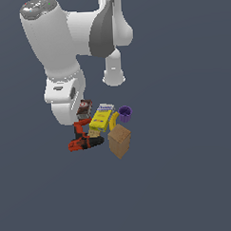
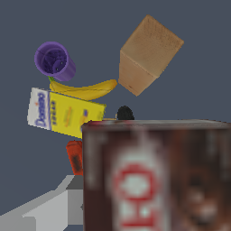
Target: Pick up a designated object from a clutter of objects.
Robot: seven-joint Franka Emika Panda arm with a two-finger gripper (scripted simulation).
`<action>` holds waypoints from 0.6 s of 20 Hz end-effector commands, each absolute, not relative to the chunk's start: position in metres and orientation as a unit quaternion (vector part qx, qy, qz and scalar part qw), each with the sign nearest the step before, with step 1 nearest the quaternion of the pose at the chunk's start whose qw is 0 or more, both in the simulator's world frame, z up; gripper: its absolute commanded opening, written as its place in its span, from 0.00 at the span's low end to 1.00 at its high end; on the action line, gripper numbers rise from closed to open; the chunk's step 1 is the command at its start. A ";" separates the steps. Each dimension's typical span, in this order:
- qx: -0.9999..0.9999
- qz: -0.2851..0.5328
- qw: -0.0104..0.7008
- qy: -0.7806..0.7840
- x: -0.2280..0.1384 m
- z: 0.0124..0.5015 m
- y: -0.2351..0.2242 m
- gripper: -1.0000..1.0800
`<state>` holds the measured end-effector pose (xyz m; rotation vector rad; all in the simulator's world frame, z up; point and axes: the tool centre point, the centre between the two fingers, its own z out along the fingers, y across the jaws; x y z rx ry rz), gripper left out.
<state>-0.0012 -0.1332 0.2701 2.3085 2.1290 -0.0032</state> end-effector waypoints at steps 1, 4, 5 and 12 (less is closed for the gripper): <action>0.735 -0.001 0.000 0.678 -0.012 0.294 -0.126 0.00; 0.735 0.000 0.000 0.678 -0.023 0.319 -0.118 0.00; 0.735 0.000 0.000 0.678 -0.027 0.327 -0.115 0.00; 0.735 0.000 0.000 0.678 -0.045 0.372 -0.102 0.00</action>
